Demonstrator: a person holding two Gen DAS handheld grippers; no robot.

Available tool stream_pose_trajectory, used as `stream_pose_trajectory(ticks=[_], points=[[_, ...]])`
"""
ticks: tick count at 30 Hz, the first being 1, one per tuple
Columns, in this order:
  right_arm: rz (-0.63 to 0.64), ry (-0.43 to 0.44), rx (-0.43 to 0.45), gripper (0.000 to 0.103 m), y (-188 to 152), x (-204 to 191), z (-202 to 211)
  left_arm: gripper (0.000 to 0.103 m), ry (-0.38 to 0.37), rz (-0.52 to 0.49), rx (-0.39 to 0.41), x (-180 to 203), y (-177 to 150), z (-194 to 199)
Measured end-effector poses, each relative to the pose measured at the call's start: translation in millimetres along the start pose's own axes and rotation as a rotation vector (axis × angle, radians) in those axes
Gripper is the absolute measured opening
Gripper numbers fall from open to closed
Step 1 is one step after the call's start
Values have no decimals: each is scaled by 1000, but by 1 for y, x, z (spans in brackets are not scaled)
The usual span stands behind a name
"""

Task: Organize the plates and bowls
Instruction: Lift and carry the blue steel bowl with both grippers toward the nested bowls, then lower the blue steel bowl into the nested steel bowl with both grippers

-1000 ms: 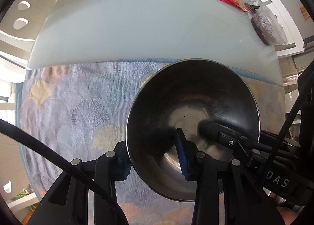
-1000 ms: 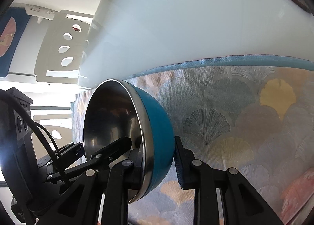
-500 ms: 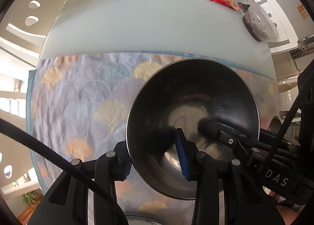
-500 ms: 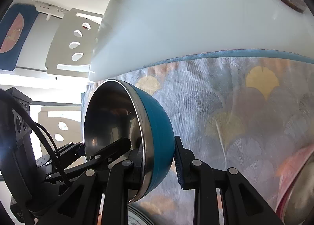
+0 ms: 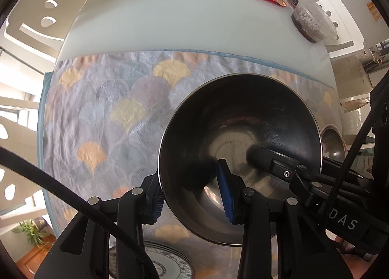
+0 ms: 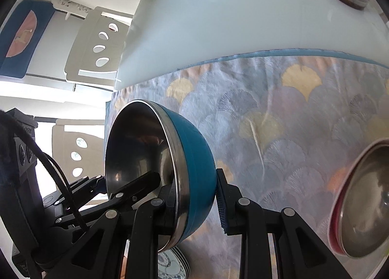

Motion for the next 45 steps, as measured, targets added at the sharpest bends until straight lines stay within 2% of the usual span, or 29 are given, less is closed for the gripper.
stream_pose_trajectory(ticks=[14, 26, 45], points=[[16, -8, 5, 25, -22, 22, 46, 35, 6, -10, 16, 40, -21, 23], [4, -12, 36, 25, -37, 49, 91, 35, -7, -41, 39, 89, -32, 41], [-69, -13, 91, 26, -56, 107, 146, 36, -33, -122, 39, 163, -40, 46]])
Point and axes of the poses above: each gripper's, at about its wrist camera, not at the fingertips, and z roughly against the way its jaws point, x to its right, y to its top, the point moved 3 cm from there along -z, roughly the way its jaws point, and after that the axes turned 12 degrees about y, right-handed, at the moved point
